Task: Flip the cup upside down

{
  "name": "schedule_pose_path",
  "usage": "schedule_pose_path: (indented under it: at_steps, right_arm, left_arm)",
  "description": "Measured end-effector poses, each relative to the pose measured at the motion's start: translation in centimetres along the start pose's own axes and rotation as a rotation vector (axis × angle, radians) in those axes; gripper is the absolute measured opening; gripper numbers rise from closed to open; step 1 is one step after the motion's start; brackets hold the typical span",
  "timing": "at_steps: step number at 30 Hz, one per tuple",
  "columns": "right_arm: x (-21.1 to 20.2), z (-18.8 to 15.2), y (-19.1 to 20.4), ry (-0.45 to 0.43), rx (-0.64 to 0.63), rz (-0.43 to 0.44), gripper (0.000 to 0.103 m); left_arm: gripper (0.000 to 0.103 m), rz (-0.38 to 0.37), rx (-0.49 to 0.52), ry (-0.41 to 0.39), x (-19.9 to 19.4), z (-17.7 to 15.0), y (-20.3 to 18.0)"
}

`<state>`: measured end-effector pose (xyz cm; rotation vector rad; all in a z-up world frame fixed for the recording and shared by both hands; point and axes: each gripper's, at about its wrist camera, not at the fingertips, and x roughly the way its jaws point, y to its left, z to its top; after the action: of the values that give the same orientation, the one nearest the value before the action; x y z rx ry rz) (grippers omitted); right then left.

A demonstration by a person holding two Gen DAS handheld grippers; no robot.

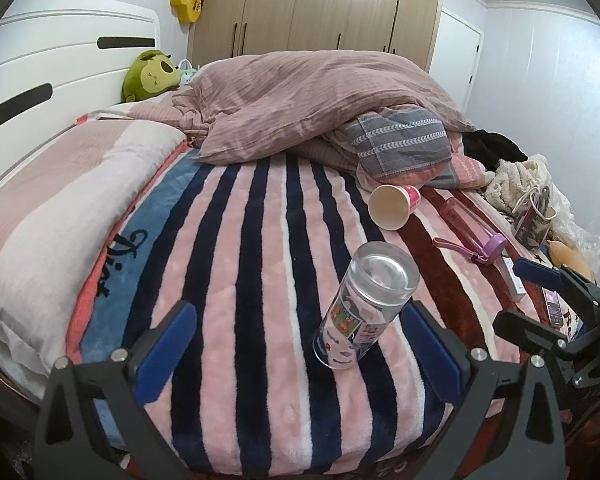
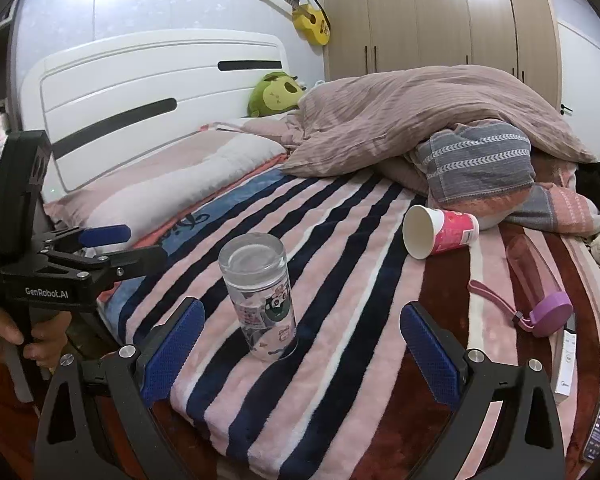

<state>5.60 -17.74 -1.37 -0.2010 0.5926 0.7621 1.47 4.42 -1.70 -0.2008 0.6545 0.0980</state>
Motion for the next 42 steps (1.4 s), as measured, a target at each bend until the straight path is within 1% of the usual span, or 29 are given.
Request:
schedule_pose_path:
  at_steps: [13, 42]
  right_arm:
    - [-0.1, 0.1, -0.3, 0.001, 0.01, -0.001, 0.099]
    - [-1.0, 0.3, -0.6, -0.02, 0.016, -0.018, 0.099]
  left_arm:
    - [0.102, 0.001, 0.002, 0.003, 0.1, 0.1, 0.0]
    - [0.102, 0.011, 0.012, -0.02, -1.0, 0.4, -0.5]
